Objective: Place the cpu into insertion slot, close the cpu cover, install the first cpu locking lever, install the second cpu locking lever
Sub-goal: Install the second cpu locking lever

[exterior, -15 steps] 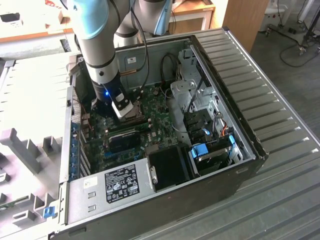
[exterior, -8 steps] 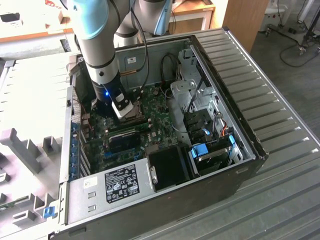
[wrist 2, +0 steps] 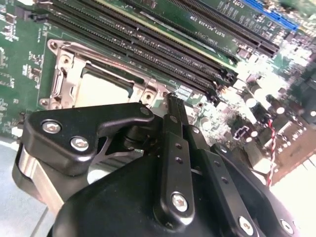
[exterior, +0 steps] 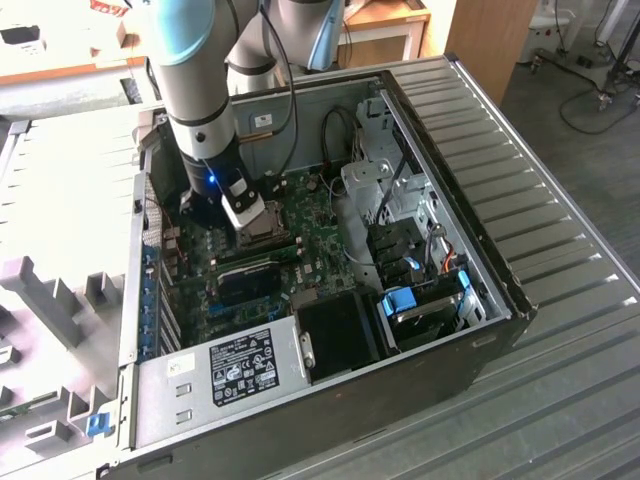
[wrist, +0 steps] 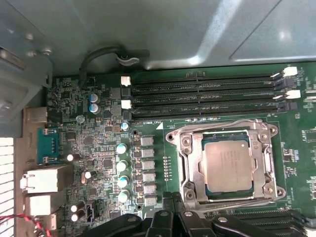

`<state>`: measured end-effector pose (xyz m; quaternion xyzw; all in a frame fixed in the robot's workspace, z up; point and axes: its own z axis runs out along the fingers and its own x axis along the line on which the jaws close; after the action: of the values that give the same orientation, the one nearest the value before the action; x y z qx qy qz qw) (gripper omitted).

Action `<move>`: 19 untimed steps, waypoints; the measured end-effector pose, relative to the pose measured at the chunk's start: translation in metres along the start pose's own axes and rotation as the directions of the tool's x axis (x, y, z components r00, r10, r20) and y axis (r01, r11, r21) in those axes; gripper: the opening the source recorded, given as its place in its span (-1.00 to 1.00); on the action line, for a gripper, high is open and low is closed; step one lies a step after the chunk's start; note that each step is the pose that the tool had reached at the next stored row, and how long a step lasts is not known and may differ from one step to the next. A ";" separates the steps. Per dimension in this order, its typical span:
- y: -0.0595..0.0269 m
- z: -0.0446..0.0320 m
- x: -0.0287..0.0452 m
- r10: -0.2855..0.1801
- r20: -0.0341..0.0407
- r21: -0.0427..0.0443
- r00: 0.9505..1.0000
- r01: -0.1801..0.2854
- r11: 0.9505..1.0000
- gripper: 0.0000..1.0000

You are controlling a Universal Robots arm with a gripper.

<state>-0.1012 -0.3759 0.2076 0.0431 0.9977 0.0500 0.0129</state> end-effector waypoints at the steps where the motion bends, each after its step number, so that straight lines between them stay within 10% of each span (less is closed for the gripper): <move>1: 0.0002 -0.0021 0.0000 0.000 0.000 0.000 1.000 0.000 1.000 -0.80; 14: 0.0035 -0.0347 -0.0008 0.000 0.000 0.001 1.000 0.000 1.000 -0.80; 19: 0.0036 -0.0358 -0.0008 0.000 0.000 0.001 1.000 0.000 1.000 -0.80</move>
<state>-0.1012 -0.3759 0.2437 0.0430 0.9978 0.0493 0.0130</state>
